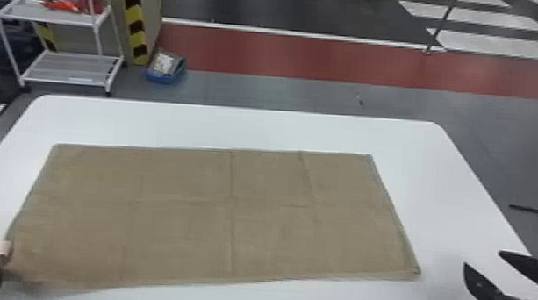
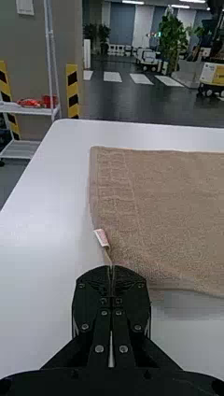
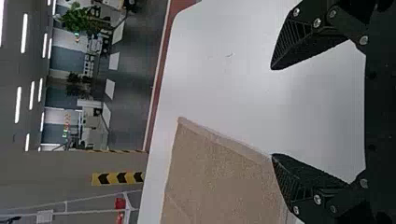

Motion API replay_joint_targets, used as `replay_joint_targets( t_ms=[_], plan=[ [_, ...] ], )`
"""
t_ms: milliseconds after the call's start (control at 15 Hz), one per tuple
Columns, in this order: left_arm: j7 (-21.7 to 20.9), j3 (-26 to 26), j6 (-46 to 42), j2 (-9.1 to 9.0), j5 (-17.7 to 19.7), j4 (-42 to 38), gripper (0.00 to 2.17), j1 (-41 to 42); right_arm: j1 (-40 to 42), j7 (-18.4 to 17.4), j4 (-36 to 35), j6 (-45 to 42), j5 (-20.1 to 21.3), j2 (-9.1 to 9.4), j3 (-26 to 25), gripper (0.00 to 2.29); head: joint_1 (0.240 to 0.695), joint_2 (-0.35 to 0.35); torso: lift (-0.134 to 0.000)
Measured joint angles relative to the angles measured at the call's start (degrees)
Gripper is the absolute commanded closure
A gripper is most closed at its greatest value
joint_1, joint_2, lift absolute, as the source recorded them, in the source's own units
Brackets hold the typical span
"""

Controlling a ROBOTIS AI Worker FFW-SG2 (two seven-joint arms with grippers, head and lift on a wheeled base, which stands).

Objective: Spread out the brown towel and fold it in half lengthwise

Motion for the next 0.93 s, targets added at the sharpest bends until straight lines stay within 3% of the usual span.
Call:
replay_joint_targets(
  t_ms=[200,533,933],
  plan=[
    [0.83,-0.5,0.02,-0.06,0.48,-1.14,1.53,-0.52,0.34,1.42,0.81,-5.35,1.75,-0.09,1.03,0.47,0.695,-0.108,-0.123],
    [1.77,-2.4,-0.79,0.26,0.19,-0.82,1.53,-1.94,-1.39,7.67,8.64,-18.21,7.44,-1.67,3.73,0.47,0.695,-0.069,-0.123],
    [2.17,-3.18,-0.87,0.55,0.14,-0.81,1.53,-2.31,-4.64,8.89,15.77,-20.96,11.04,-3.37,6.2,0.47,0.695,-0.064,-0.123]
  ],
)
